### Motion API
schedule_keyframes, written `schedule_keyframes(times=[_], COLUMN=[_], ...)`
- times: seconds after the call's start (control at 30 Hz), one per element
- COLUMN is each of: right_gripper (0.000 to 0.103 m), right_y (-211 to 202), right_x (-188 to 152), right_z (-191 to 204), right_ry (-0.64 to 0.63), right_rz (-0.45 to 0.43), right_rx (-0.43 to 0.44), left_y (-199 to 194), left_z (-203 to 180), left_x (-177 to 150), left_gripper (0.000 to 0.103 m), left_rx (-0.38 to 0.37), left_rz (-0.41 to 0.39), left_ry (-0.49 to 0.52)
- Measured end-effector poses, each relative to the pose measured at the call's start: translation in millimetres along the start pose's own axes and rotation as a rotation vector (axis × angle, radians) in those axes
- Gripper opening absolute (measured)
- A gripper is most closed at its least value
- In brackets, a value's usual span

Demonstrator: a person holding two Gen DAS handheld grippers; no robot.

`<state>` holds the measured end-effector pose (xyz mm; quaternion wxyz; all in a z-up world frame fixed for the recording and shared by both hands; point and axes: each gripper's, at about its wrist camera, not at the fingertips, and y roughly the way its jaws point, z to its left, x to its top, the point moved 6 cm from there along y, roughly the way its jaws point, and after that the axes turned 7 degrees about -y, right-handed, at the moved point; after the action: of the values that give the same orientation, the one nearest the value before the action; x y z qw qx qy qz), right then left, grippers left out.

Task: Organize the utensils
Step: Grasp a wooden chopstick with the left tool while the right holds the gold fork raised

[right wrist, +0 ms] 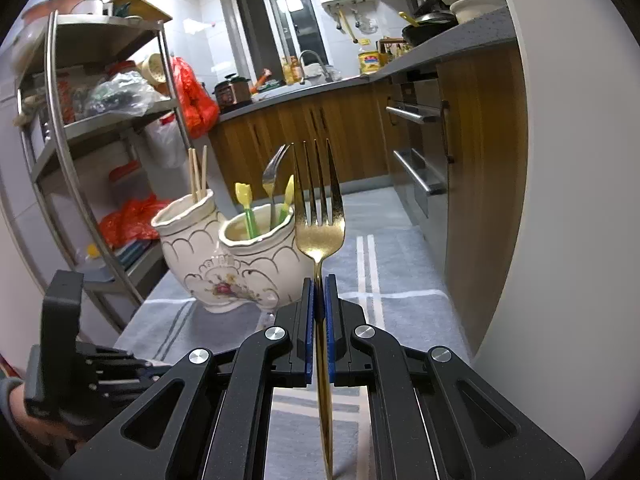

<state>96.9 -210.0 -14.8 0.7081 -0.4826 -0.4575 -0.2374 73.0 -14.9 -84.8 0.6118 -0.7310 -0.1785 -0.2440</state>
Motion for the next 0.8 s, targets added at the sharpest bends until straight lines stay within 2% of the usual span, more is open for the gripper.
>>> schedule_keyframes(times=[0.07,0.1,0.13,0.3,0.53,0.67,0.8], right_gripper=[0.006,0.006,0.006,0.006,0.006,0.006,0.006], right_y=[-1,-1,-2,-4,-7,-8,-10], right_x=[0,0,0,0,1,2,2], right_z=[0,0,0,-3,-8,-10,-11], right_ry=[-0.002,-0.001,0.000,0.007,0.017,0.025,0.024], right_rz=[0.000,-0.001,-0.002,-0.010,-0.021,-0.025,-0.028], right_rx=[0.001,0.001,0.001,0.002,0.006,0.011,0.009], left_y=[1,2,1,12,21,24,26], left_z=[-11,-15,-19,-39,-46,-46,-45], left_x=[2,5,6,9,11,15,12], left_gripper=[0.027,0.042,0.044,0.044,0.044,0.042,0.028], left_rx=[-0.011,-0.010,-0.017,-0.011,0.075,0.086,0.083], left_rz=[-0.012,-0.020,-0.030,-0.013,-0.006,-0.003,0.015], left_ry=[0.002,0.001,-0.002,0.007,0.033,0.032,0.044])
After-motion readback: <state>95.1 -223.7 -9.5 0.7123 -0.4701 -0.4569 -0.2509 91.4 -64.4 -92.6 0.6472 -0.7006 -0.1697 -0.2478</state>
